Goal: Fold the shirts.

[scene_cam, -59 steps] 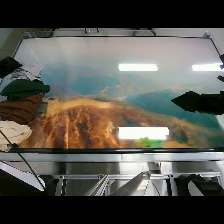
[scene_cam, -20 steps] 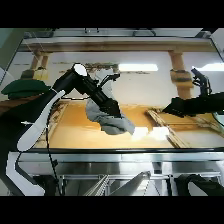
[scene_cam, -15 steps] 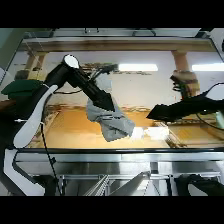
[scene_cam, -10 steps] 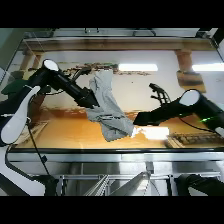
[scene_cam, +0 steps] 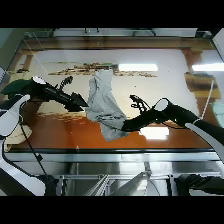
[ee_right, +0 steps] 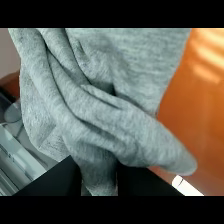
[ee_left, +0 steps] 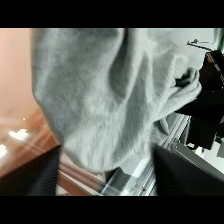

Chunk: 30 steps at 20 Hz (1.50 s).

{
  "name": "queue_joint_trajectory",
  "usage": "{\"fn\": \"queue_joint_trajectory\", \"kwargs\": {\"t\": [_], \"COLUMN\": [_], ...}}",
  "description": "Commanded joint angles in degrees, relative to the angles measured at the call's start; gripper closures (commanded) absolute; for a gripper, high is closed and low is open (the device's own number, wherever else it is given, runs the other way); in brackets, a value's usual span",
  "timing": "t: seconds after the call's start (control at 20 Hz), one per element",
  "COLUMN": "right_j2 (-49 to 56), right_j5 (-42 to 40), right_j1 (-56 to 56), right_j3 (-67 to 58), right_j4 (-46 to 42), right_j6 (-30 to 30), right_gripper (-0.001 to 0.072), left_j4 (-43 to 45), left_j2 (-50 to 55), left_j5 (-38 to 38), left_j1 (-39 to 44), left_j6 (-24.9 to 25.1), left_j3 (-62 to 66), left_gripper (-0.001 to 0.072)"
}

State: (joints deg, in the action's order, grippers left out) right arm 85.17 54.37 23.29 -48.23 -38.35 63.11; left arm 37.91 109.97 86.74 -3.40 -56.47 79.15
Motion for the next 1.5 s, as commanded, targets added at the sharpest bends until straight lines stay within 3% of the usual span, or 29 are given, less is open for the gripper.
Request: {"fn": "queue_joint_trajectory", "kwargs": {"t": [0.0,0.05,0.2,0.4,0.55,1.0,1.2,1.3,1.45], "right_j2": [1.4,1.4,1.11,-0.83,-6.34,-37.11,-52.04,-51.43,-41.33], "right_j5": [-0.37,-0.35,1.4,3.34,6.56,14.64,9.53,7.06,5.49], "right_j1": [0.37,0.37,0.37,0.26,-1.49,-17.03,-20.31,-20.33,-20.33], "right_j3": [-0.09,-0.09,-0.13,-0.13,-0.13,-0.13,-0.13,-0.13,-0.13], "right_j4": [2.64,2.67,2.67,2.62,1.9,-3.08,-8.24,-10.47,-11.82], "right_j6": [-2.73,-2.71,-2.71,-2.69,-2.71,-0.76,-0.76,-0.79,-0.96], "right_gripper": [0.0529,0.0682,0.0695,0.0695,0.0695,0.0695,0.0695,0.0694,0.0694], "left_j4": [0.15,0.46,8.96,8.81,7.3,2.71,3.1,3.15,3.04], "left_j2": [4.76,6.19,7.45,7.06,1.2,-34.14,-46.27,-46.12,-37.83], "left_j5": [0.17,1.42,1.84,6.38,9.16,14.36,11.74,9.18,9.7], "left_j1": [3.02,4.31,7.23,8.13,6.99,3.39,4.24,4.26,4.26], "left_j6": [-0.66,-1.09,-2.62,-3.17,-3.17,-10.12,-14.62,-14.56,-14.51], "left_j3": [4.11,5.9,9.31,13.27,14.32,14.19,14.19,14.12,11.58], "left_gripper": [0.029,0.0308,0.071,0.069,0.069,0.0688,0.0683,0.0682,0.0681]}}
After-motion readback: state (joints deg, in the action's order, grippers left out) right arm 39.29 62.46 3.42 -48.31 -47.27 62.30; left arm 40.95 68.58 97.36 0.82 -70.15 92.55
